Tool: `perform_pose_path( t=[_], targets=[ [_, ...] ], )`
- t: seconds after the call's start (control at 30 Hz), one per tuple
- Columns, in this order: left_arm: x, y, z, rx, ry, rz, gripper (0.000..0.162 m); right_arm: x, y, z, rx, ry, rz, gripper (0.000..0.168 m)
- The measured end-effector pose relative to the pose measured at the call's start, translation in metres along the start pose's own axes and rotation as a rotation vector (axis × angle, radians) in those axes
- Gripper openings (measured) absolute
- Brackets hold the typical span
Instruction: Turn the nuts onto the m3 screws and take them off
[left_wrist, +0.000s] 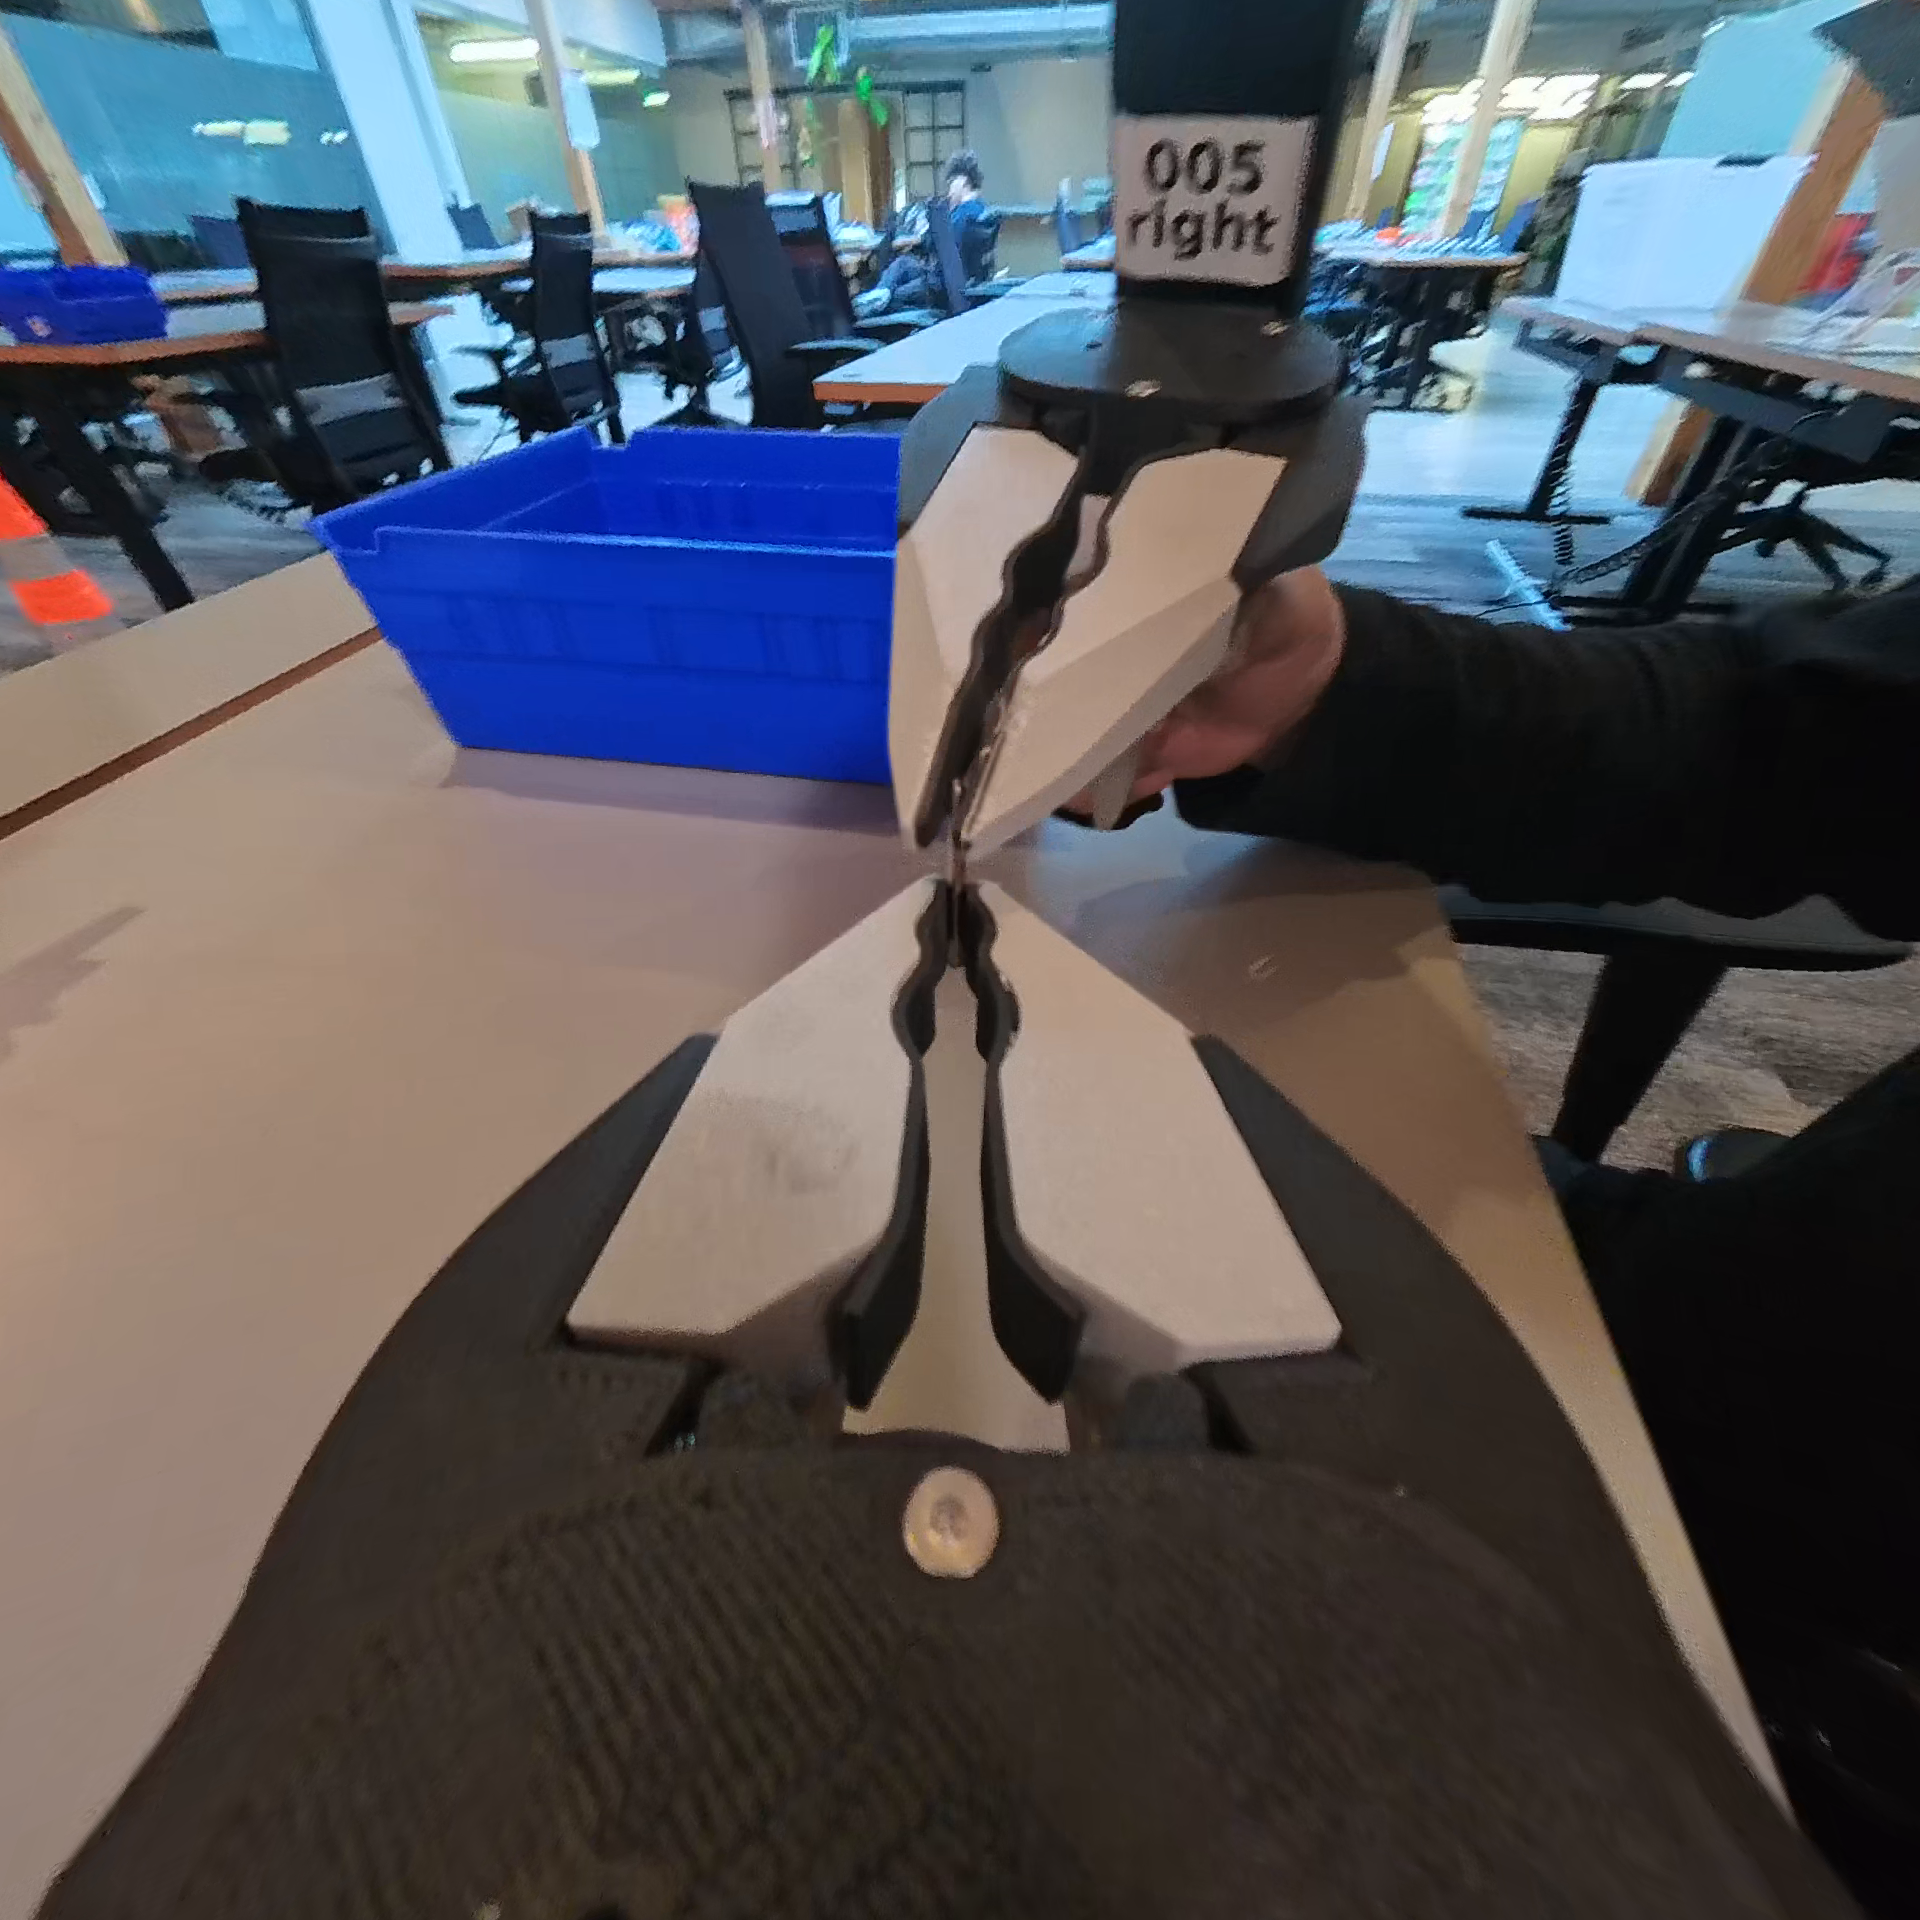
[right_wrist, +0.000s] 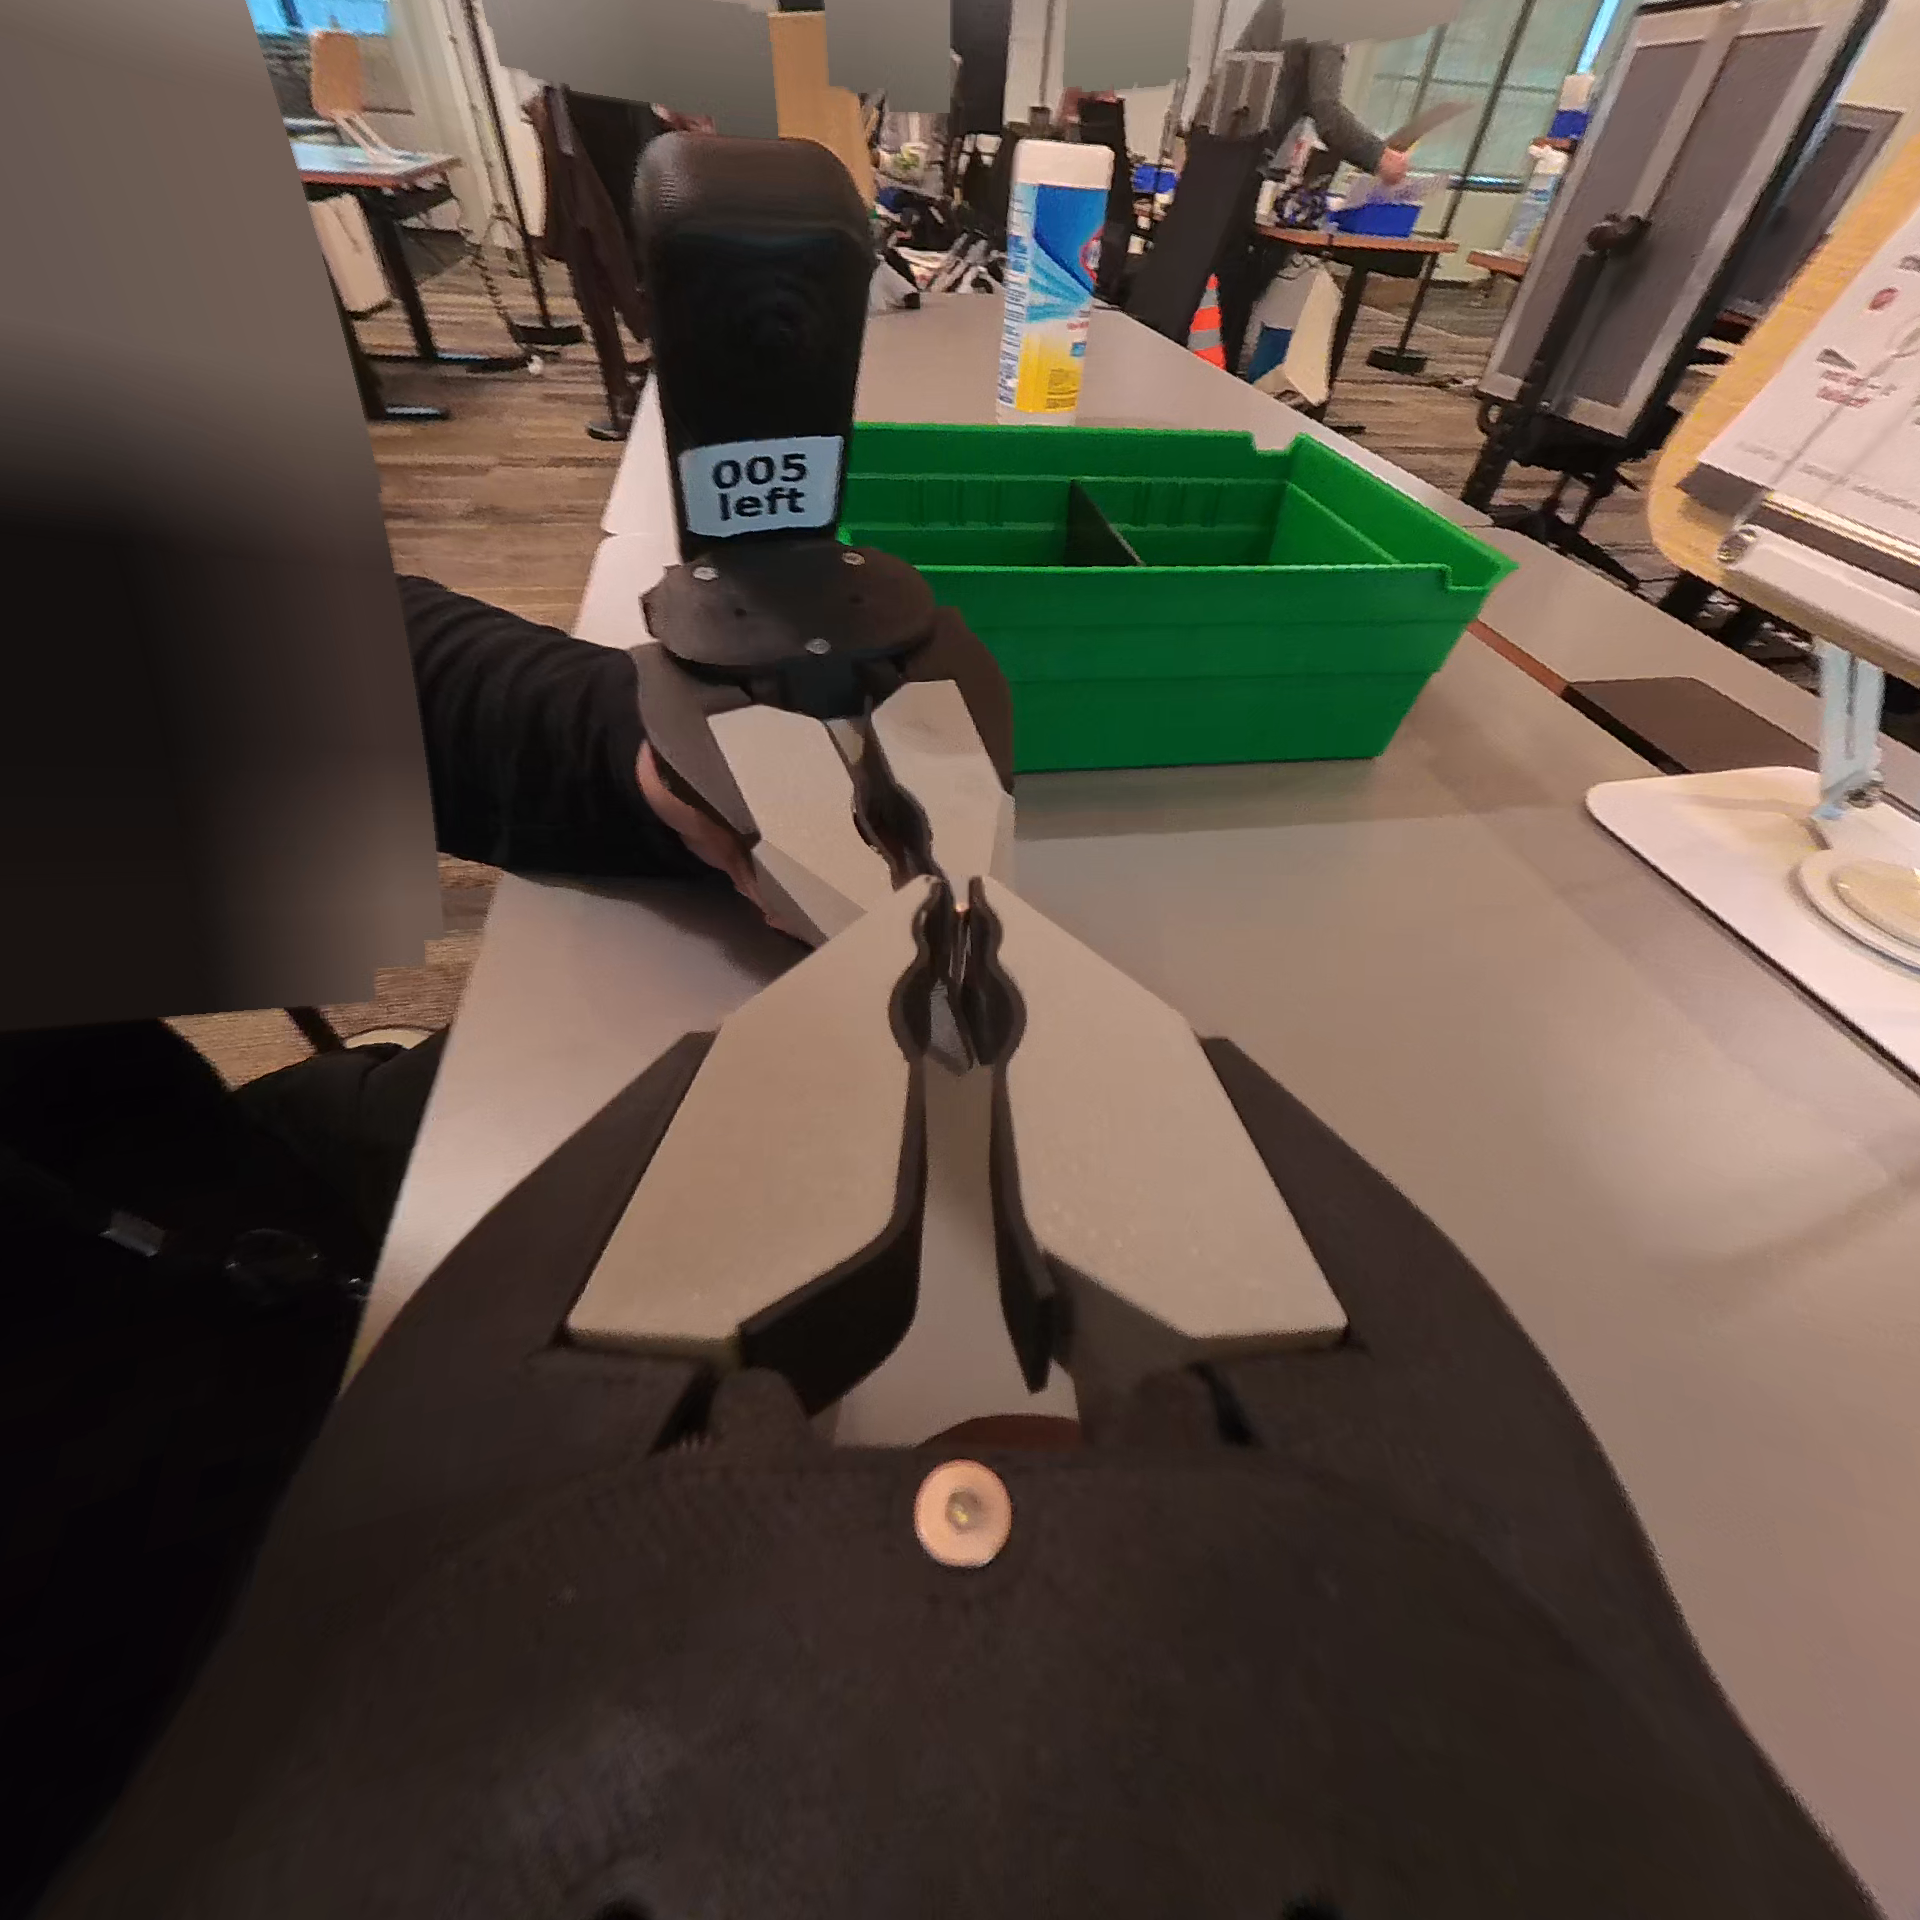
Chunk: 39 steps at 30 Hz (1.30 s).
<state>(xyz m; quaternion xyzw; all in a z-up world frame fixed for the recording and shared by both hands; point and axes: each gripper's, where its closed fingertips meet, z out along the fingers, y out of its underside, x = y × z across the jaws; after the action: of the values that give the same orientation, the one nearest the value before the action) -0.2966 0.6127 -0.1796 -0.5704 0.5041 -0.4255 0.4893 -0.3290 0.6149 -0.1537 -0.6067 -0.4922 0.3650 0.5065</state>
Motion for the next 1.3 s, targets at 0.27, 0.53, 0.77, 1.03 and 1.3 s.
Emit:
perform_pose_path(
  t=[0.27,0.53,0.77,1.03,1.3],
  targets=[
    [-0.047,0.033,-0.004,-0.163,-0.231,-0.082,0.000,0.044,0.013,-0.039,0.103,0.532,0.054,0.003],
    [-0.065,0.039,-0.011,-0.201,-0.329,-0.073,0.000,-0.045,0.019,-0.021,-0.128,0.442,-0.316,0.000],
    [-0.078,0.041,-0.020,-0.215,-0.395,-0.039,0.000,-0.067,0.038,0.008,-0.181,0.328,-0.331,0.000],
    [-0.087,0.038,-0.025,-0.185,-0.420,-0.065,0.000,-0.068,0.032,-0.002,-0.124,0.338,-0.322,0.000],
    [-0.092,0.036,-0.035,-0.161,-0.460,-0.061,0.000,-0.074,0.040,-0.004,-0.143,0.320,-0.345,0.000]
  ],
)
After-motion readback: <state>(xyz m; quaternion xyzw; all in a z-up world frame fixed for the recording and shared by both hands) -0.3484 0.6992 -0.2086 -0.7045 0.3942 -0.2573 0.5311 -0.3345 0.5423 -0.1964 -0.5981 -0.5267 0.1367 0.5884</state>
